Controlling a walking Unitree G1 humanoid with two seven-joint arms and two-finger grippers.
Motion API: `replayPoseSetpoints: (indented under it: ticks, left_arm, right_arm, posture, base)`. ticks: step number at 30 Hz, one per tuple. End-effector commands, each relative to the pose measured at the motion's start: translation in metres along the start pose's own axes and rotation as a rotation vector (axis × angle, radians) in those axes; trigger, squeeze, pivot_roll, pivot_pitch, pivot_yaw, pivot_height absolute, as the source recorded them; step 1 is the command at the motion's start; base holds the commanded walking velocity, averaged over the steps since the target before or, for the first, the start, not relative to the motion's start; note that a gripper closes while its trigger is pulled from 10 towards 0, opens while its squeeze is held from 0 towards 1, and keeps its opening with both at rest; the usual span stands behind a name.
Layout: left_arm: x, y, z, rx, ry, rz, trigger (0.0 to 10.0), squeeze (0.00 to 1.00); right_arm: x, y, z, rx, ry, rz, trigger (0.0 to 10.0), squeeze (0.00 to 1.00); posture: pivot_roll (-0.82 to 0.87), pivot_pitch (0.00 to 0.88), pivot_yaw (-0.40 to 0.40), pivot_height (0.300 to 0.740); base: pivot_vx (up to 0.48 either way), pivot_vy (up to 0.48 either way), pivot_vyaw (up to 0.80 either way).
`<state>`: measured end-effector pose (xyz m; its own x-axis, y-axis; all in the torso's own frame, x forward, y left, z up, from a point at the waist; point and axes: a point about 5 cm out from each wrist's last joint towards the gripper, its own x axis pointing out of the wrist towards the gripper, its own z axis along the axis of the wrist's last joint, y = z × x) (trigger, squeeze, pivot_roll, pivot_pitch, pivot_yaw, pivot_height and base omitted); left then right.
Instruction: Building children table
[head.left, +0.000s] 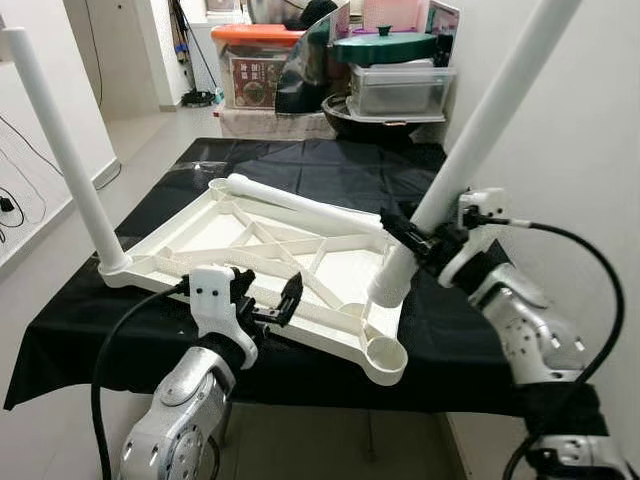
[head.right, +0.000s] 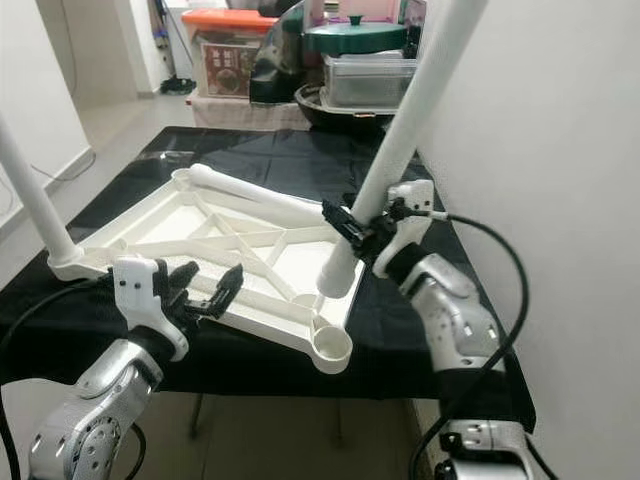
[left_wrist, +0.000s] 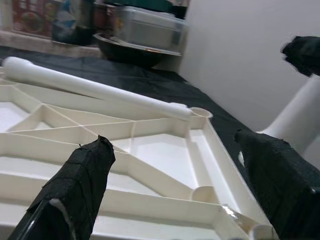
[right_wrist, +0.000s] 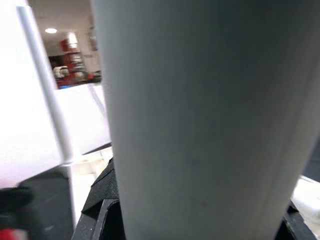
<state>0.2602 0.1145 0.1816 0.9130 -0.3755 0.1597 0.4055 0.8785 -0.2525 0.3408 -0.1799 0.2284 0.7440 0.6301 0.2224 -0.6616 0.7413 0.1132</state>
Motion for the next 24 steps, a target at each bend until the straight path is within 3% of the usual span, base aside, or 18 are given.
replayPoseSetpoints:
  ticks: [1,8,9,10,12,13,14,24]
  left_arm:
    - [-0.002,-0.003,-0.001,-0.007,0.013,-0.022,10.0,0.0]
    - [-0.007,-0.008,-0.002,-0.02,0.028,-0.066,10.0,0.0]
    - [-0.014,-0.012,-0.004,-0.017,0.052,-0.116,10.0,0.0]
    - [-0.014,-0.012,-0.004,-0.017,0.052,-0.116,10.0,0.0]
    - [-0.039,-0.04,-0.014,-0.049,0.154,-0.33,10.0,0.0]
    - [-0.039,-0.04,-0.014,-0.049,0.154,-0.33,10.0,0.0]
    - [-0.048,-0.05,-0.018,-0.061,0.19,-0.397,10.0,0.0]
    - [-0.056,-0.051,-0.024,0.008,0.231,-0.435,10.0,0.0]
  right_arm:
    - [0.0,-0.001,0.006,0.017,-0.018,0.027,10.0,0.0]
    - [-0.007,-0.003,0.012,0.058,0.007,0.174,10.0,0.0]
    - [-0.009,0.001,0.012,0.063,0.04,0.3,10.0,0.0]
    - [-0.009,0.001,0.012,0.063,0.04,0.3,10.0,0.0]
    - [-0.009,0.014,0.004,0.055,0.121,0.543,10.0,0.0]
    - [-0.009,0.014,0.004,0.055,0.121,0.543,10.0,0.0]
    - [-0.008,0.018,0.002,0.051,0.143,0.605,10.0,0.0]
    - [-0.001,0.021,0.001,0.029,0.155,0.623,10.0,0.0]
  posture:
    - [0.07,0.064,-0.025,0.74]
    - [0.08,0.092,-0.025,0.74]
    - [0.1,0.136,-0.025,0.74]
    - [0.1,0.136,-0.025,0.74]
    - [0.11,0.194,-0.018,0.74]
    - [0.11,0.194,-0.018,0.74]
    - [0.11,0.194,-0.018,0.74]
    - [0.11,0.187,-0.019,0.74]
  base:
    - [0.0,0.0,0.0]
    - [0.0,0.0,0.0]
    - [0.0,0.0,0.0]
    - [0.0,0.0,0.0]
    - [0.0,0.0,0.0]
    - [0.0,0.0,0.0]
    - [0.0,0.0,0.0]
    - [0.0,0.0,0.0]
